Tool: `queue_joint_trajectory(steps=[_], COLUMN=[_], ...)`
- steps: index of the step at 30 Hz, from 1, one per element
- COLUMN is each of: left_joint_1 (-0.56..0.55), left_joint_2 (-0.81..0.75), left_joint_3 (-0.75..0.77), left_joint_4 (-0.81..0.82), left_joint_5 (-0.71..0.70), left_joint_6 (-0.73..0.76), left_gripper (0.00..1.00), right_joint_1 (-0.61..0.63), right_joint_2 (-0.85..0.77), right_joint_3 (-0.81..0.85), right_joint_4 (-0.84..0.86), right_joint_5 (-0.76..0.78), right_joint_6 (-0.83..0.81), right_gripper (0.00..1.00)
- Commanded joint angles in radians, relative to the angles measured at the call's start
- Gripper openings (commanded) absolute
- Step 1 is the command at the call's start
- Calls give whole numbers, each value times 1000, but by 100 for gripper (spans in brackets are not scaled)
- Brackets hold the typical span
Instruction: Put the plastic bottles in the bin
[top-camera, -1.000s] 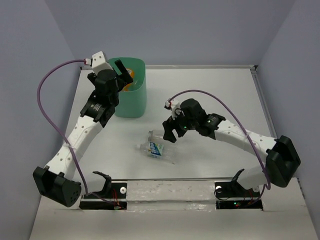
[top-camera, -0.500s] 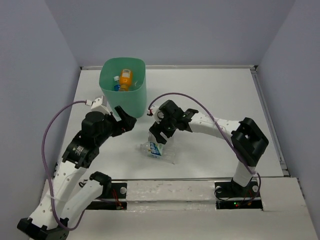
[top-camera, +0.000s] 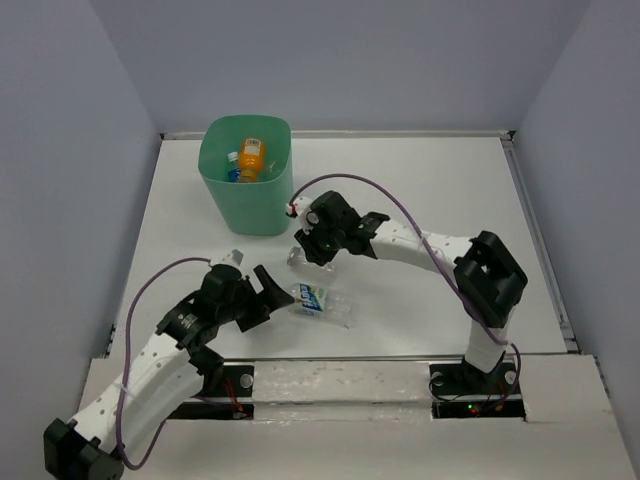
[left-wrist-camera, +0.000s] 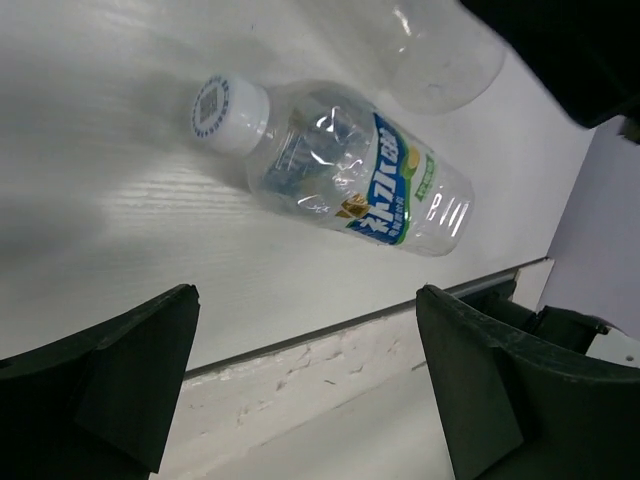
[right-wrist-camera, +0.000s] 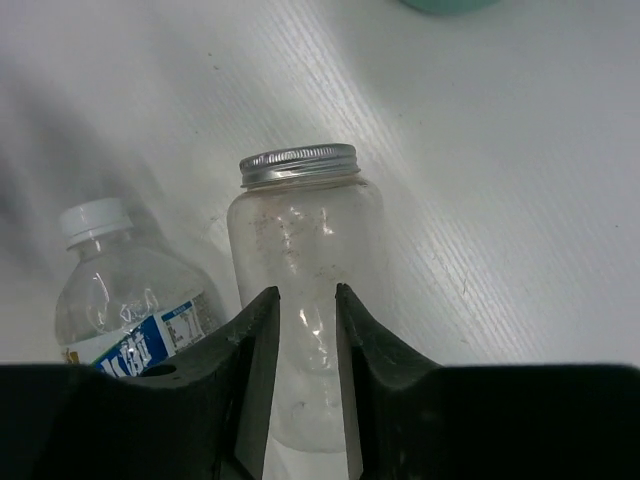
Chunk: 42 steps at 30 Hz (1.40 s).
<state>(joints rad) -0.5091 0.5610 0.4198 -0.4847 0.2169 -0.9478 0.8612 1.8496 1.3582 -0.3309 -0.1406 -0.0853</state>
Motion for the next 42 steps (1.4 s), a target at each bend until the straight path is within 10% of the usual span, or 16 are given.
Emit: queue_joint_trajectory(steps=[1,28,34,42], left_joint_1=[-141,-344,-344,-344], left_joint_2=[98,571,557,527], left_joint_3=[-53,-3,-44,-85], left_joint_4=[237,557,574,571], left_joint_5=[-84,-551,-576,-610], left_joint_6=[-178,-298,-296,-267], left_gripper=[99,99,91,66], right_joint_1=[9,-1,-1,-21], right_joint_2=[-30,-405,-273,-38], right_joint_3=[-65,-286,-214,-91], right_joint_4=[30,121,98,58], right_joint_5=[62,95,64,19], right_joint_6=[44,122,108,41], right_gripper=[30,20,75,85])
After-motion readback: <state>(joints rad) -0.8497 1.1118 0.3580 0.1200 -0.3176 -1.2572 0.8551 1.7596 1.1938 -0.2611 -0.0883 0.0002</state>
